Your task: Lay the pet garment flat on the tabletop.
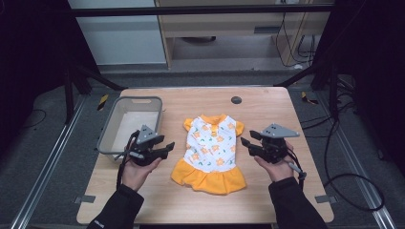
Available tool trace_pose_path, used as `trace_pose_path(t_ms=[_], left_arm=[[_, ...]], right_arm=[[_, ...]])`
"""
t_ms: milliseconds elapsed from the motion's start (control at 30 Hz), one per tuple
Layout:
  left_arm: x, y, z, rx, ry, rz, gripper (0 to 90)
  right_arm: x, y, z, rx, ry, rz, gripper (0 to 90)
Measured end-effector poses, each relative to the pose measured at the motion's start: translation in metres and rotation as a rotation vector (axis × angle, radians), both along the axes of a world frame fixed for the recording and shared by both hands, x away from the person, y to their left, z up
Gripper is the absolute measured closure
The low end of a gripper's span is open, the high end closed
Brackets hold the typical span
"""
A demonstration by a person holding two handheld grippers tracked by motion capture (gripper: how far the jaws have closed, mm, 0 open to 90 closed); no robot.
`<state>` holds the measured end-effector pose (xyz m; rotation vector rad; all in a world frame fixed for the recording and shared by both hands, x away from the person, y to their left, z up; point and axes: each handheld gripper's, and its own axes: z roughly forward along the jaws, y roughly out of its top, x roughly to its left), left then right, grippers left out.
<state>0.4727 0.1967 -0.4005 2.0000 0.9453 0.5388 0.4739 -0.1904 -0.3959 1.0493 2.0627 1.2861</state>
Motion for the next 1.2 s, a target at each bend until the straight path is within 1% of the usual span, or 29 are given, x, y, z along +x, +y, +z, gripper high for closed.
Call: trace_pose_path(t_ms=[33,67,133,167,267,300,367,400,433,533,567,600,667,800,900,933,1000,1033,1133,1200], left_arm=[[-0.003,0.001,-0.003,0.006,0.004,-0.006,50.4],[-0.007,0.002,-0.007,0.006,0.018,-0.014,50.5],[-0.012,0.004,-0.015,0.008,0.035,-0.018,51.6],[-0.014,0.005,-0.021,0.009,0.052,-0.023,51.9],[-0.019,0.004,-0.039,0.021,0.098,-0.035,52.9],[-0.02,0.003,-0.045,0.026,0.115,-0.038,53.3],[-0.02,0.001,-0.052,0.039,0.139,-0.047,54.7],[-0.019,-0.001,-0.058,0.056,0.16,-0.048,55.3],[-0.018,-0.003,-0.06,0.06,0.172,-0.052,55.6],[-0.016,-0.007,-0.068,0.082,0.199,-0.063,57.3],[-0.016,-0.009,-0.071,0.086,0.214,-0.066,58.3],[-0.016,-0.01,-0.073,0.094,0.222,-0.072,59.0],[-0.016,-0.013,-0.076,0.123,0.238,-0.08,61.5],[-0.017,-0.018,-0.08,0.138,0.257,-0.099,67.8],[-0.019,-0.022,-0.083,0.16,0.267,-0.108,74.9],[-0.019,-0.022,-0.083,0.155,0.267,-0.107,76.8],[-0.019,-0.021,-0.086,0.144,0.29,-0.111,82.8],[-0.018,-0.021,-0.085,0.144,0.293,-0.111,85.6],[-0.018,-0.02,-0.085,0.137,0.309,-0.115,87.9],[-0.019,-0.02,-0.085,0.147,0.311,-0.119,88.6]], right_arm=[[-0.006,-0.001,-0.003,0.0,0.013,0.009,53.4],[-0.009,-0.001,-0.005,-0.001,0.02,0.017,52.9],[-0.017,-0.002,-0.011,-0.013,0.044,0.02,53.0],[-0.019,-0.003,-0.013,-0.018,0.054,0.024,53.0],[-0.029,-0.003,-0.029,-0.037,0.086,0.031,53.6],[-0.031,-0.003,-0.034,-0.035,0.1,0.035,53.7],[-0.034,-0.003,-0.043,-0.037,0.121,0.043,55.2],[-0.035,-0.003,-0.047,-0.04,0.135,0.048,55.4],[-0.037,-0.002,-0.055,-0.052,0.149,0.052,55.7],[-0.04,-0.001,-0.069,-0.06,0.182,0.062,55.7],[-0.04,-0.001,-0.073,-0.061,0.194,0.064,56.0],[-0.041,0.0,-0.077,-0.068,0.213,0.066,56.3],[-0.041,0.002,-0.083,-0.079,0.229,0.073,57.0],[-0.041,0.007,-0.092,-0.106,0.268,0.087,59.9],[-0.04,0.01,-0.097,-0.116,0.293,0.103,63.8],[-0.04,0.01,-0.098,-0.121,0.298,0.107,64.8],[-0.041,0.012,-0.099,-0.12,0.321,0.115,68.2],[-0.041,0.014,-0.101,-0.13,0.328,0.118,70.2],[-0.041,0.014,-0.101,-0.128,0.337,0.124,76.9],[-0.04,0.014,-0.101,-0.128,0.341,0.13,83.0]])
